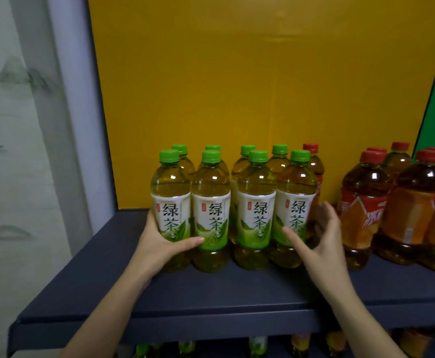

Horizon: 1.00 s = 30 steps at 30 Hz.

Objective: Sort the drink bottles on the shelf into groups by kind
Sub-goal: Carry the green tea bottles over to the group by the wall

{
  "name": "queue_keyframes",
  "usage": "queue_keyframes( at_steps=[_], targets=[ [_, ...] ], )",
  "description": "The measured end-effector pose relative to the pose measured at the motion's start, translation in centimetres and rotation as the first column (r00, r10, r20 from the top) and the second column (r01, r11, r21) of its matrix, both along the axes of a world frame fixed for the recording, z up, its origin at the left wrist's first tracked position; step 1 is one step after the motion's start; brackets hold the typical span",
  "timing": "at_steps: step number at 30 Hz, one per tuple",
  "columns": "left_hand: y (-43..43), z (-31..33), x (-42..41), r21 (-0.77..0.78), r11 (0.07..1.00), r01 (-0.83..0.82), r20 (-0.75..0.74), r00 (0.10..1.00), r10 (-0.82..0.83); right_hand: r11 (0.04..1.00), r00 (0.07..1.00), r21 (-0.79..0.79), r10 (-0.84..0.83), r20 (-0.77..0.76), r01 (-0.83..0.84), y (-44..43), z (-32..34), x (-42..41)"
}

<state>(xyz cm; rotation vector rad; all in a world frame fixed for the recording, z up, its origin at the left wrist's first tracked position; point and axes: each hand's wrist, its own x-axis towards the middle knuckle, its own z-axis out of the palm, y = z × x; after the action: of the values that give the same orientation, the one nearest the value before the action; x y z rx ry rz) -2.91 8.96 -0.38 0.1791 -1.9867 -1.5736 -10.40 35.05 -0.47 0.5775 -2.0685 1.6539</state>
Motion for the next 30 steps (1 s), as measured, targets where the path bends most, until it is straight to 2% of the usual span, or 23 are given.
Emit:
queue_keyframes(
  at_steps=[2,4,11,14,16,17,19,20,22,24,27,30],
  targets=[
    [0.3,-0.1,-0.2,0.002,1.0,-0.024,-0.022,0.999,0.024,0.985,0.982,0.024,0.167,0.089,-0.17,0.1,-0.2,-0.7],
    [0.4,-0.1,-0.4,-0.007,0.999,-0.039,-0.033,0.999,0.039,0.97,0.966,0.034,0.238,0.1,-0.242,0.1,-0.6,-1.3],
    [1.0,0.0,-0.3,-0.044,0.995,-0.086,-0.011,0.996,0.086,0.968,0.967,0.034,0.245,0.068,-0.248,0.1,-1.1,-2.0],
    [1.8,0.0,0.7,-0.105,0.974,-0.203,-0.003,0.979,0.204,0.964,0.964,0.06,0.256,0.074,-0.26,1.0,-1.5,-1.7],
    [3.1,-0.4,1.8,-0.22,0.909,-0.355,-0.093,0.935,0.343,0.972,0.974,0.086,0.215,0.068,-0.22,2.1,-1.8,-1.0],
    [3.9,-0.6,2.3,-0.287,0.851,-0.441,-0.194,0.896,0.399,0.98,0.983,0.077,0.18,0.041,-0.183,2.8,-1.9,-0.6],
    [5.8,-0.8,3.3,-0.377,0.744,-0.552,-0.447,0.812,0.375,0.996,0.995,0.031,0.085,-0.062,-0.083,4.4,-1.9,0.3],
    [6.8,-0.8,3.6,-0.405,0.726,-0.556,-0.524,0.792,0.314,1.0,0.994,0.002,0.023,-0.111,-0.023,5.3,-1.7,0.6],
    [8.9,-0.7,3.7,-0.464,0.744,-0.48,-0.576,0.802,0.159,0.995,0.98,-0.043,-0.095,-0.172,0.089,6.9,-1.4,0.4],
    [11.5,-0.5,3.2,-0.53,0.78,-0.332,-0.517,0.856,0.014,0.987,0.971,-0.044,-0.158,-0.178,0.153,8.4,-1.3,-0.8],
    [15.4,-0.5,1.7,-0.55,0.834,-0.055,-0.302,0.943,-0.137,0.979,0.967,0.033,-0.192,-0.169,0.2,9.6,-1.0,-2.5],
    [18.9,-0.8,-0.8,-0.498,0.857,0.135,-0.079,0.977,-0.2,0.973,0.962,0.066,-0.205,-0.178,0.22,10.2,-0.6,-3.8]
  ],
)
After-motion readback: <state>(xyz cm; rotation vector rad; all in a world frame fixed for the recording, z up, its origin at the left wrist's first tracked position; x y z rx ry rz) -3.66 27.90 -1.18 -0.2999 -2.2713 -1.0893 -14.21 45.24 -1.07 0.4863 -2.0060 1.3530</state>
